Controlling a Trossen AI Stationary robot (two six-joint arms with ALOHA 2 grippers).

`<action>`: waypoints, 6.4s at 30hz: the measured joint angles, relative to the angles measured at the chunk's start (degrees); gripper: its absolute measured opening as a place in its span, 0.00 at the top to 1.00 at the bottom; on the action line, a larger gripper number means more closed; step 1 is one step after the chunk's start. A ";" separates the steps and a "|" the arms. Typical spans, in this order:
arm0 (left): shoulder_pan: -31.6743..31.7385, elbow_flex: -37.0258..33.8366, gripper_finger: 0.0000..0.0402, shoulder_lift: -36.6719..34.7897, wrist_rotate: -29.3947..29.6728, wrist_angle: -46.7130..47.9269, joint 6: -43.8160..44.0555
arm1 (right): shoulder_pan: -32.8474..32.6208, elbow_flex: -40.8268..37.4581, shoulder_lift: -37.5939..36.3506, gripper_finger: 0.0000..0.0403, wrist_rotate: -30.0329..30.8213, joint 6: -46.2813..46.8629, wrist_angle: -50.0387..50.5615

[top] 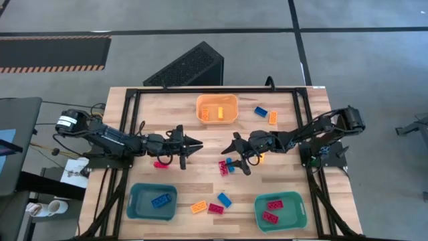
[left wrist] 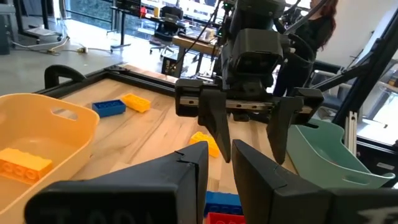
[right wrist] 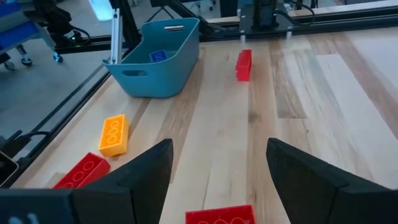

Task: Sort & place blocks by color
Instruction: Put the blue game piece into the blue bin

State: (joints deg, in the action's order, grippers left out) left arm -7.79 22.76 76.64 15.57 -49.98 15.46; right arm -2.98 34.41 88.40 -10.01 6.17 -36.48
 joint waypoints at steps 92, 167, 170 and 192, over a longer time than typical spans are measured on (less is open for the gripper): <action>-0.45 19.23 0.61 0.73 -9.32 45.91 7.81 | -6.36 1.05 -28.92 0.30 -1.47 -4.74 20.50; -15.30 49.87 0.61 44.01 -13.69 41.09 -9.85 | -39.65 0.94 -50.81 0.30 17.86 -11.34 29.45; -15.41 49.89 0.61 44.56 -14.28 40.65 -9.84 | -39.64 0.94 -50.80 0.30 17.85 -11.20 29.49; -12.39 49.81 0.49 42.98 -6.83 42.38 -9.38 | -39.65 0.94 -50.06 0.30 19.37 -11.16 29.61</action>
State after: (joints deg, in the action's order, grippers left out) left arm -20.18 72.58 119.62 8.74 -7.59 6.08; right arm -42.63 35.35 38.34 9.36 -4.99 -6.86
